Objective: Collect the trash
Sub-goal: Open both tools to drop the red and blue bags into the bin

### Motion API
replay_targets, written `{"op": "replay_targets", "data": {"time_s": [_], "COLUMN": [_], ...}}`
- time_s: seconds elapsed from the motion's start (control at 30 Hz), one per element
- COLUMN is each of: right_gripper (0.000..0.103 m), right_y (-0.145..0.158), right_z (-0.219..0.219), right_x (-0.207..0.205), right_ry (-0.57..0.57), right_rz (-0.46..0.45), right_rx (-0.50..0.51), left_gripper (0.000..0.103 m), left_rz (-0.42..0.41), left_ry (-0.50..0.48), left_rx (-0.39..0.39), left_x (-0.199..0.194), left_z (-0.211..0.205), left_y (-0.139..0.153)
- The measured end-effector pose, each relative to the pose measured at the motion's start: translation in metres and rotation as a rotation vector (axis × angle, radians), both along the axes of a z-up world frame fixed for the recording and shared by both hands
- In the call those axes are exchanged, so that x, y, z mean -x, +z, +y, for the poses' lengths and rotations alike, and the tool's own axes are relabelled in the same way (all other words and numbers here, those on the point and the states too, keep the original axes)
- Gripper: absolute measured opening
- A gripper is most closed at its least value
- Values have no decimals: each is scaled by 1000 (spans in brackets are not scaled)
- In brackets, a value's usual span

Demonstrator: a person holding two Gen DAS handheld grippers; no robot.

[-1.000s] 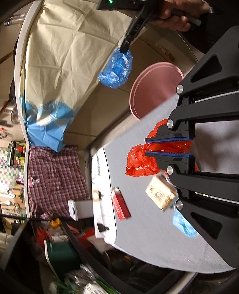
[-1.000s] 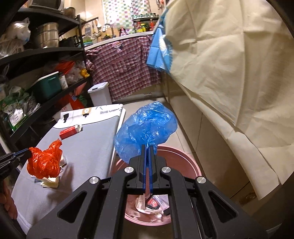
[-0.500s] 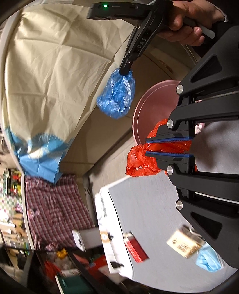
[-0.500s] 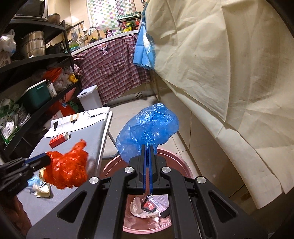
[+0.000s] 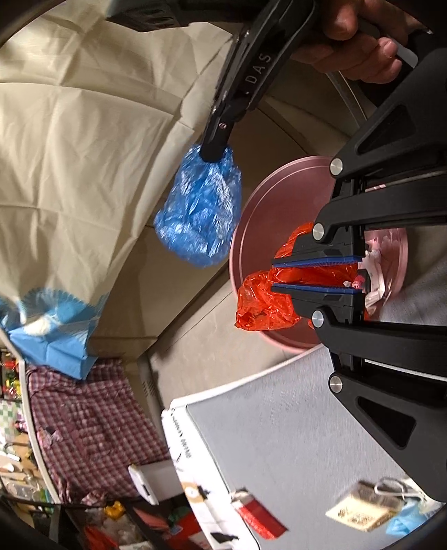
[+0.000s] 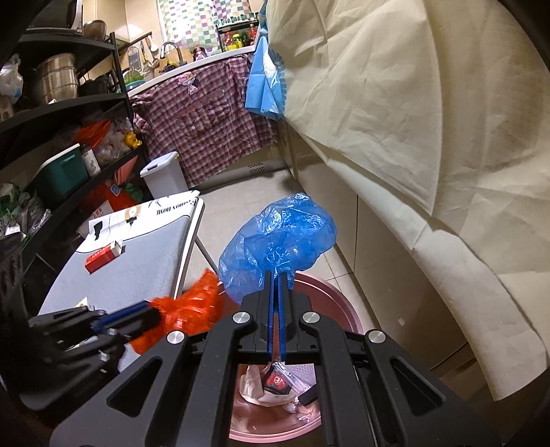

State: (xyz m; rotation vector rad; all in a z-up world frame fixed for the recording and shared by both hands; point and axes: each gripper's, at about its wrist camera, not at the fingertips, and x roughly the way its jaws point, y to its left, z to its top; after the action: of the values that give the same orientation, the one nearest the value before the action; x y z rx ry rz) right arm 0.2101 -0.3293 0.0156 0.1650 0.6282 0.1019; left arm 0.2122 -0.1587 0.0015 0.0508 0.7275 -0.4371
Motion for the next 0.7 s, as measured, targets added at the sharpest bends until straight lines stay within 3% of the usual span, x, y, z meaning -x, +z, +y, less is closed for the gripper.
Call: {"op": "replay_targets", "data": {"time_s": [0.23, 0.3, 0.37, 0.7], "right_gripper": [10, 28, 37, 38], "right_y": [-17, -20, -19, -16], "right_z": [0, 1, 1, 3], "right_x": [-19, -21, -20, -12], "right_ry": [-12, -20, -25, -21], "right_rz": [93, 105, 97, 70], "right_rx": [15, 23, 29, 44], "left_gripper": [14, 16, 17, 17], "left_rz": [82, 96, 87, 77], "left_ry": [-8, -9, 0, 53], "left_rx": [-2, 6, 11, 61], "left_x": [-9, -9, -6, 6], "left_z": [-5, -2, 3, 29], "left_y": [-22, -24, -23, -9]}}
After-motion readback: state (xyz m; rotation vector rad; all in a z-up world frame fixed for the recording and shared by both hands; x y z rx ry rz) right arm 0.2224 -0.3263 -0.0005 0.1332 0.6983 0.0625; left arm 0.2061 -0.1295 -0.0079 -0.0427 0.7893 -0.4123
